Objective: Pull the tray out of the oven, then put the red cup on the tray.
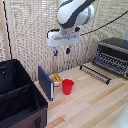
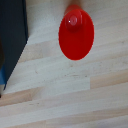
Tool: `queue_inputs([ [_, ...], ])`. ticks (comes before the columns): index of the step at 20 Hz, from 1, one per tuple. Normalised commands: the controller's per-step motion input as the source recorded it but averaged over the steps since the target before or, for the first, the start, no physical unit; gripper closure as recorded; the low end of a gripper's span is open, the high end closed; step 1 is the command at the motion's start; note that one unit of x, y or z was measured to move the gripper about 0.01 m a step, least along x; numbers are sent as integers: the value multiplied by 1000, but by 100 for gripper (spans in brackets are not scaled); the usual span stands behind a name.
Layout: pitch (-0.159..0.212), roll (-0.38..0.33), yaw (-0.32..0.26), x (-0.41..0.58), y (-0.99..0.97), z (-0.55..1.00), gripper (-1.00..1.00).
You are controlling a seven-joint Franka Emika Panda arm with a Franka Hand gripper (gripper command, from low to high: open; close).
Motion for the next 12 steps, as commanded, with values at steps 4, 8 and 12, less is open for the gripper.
queue_inputs([
  [4, 16, -283, 30, 7, 61, -38, -100],
  [8, 25, -375, 0, 0, -8, 0, -100],
  [12, 29, -375, 0, 0, -64, 0, -100],
])
